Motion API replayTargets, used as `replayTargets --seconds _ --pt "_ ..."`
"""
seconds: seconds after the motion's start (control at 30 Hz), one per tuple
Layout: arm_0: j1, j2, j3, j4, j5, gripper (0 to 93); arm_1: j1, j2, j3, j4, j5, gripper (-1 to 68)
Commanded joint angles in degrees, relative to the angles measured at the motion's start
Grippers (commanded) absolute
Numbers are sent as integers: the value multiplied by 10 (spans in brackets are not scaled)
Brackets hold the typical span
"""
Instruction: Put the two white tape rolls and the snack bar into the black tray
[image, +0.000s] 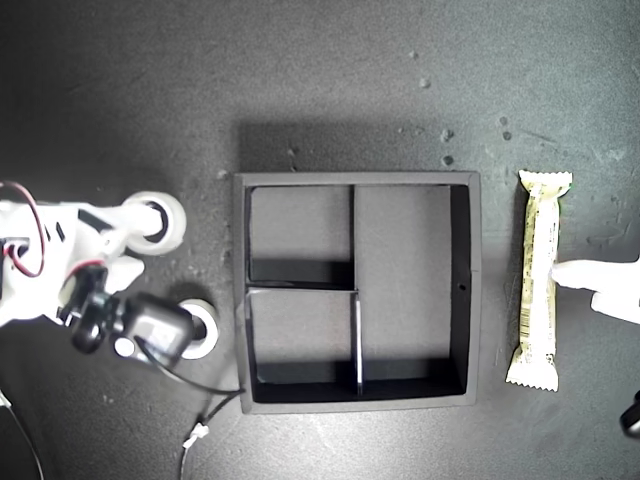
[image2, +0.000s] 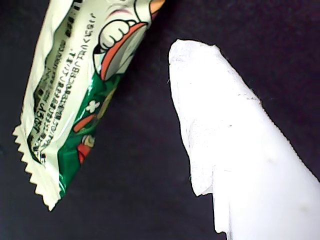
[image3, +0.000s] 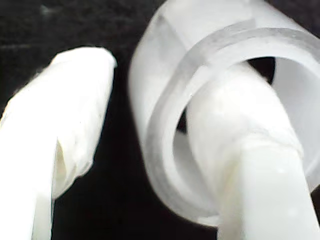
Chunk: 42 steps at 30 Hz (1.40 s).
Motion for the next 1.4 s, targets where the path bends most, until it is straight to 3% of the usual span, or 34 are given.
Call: replayTargets --seconds 0.0,0.13,0.33,0.47,0.67,0.9,1.13,1.37 --pt "-9 68 49 -47 -3 76 22 -1 4 -18 -94 238" --pt "-2 69 69 -73 -4 109 44 -1 6 -30 -132 243" --pt "5 -115 -83 3 15 144 47 -4 4 -37 -153 244" --pt "-7 -198 -159 46 19 117 31 -24 -3 -49 -156 243" --pt "-23 -188 -177 85 0 37 8 -229 -147 -8 -176 251" --pt "-22 -142 -227 165 7 14 18 -401 -306 80 -207 256" --pt "-10 -124 -375 301 27 17 28 -412 -275 40 -210 212" --pt "4 -114 -498 341 65 17 21 -494 -290 4 -199 131"
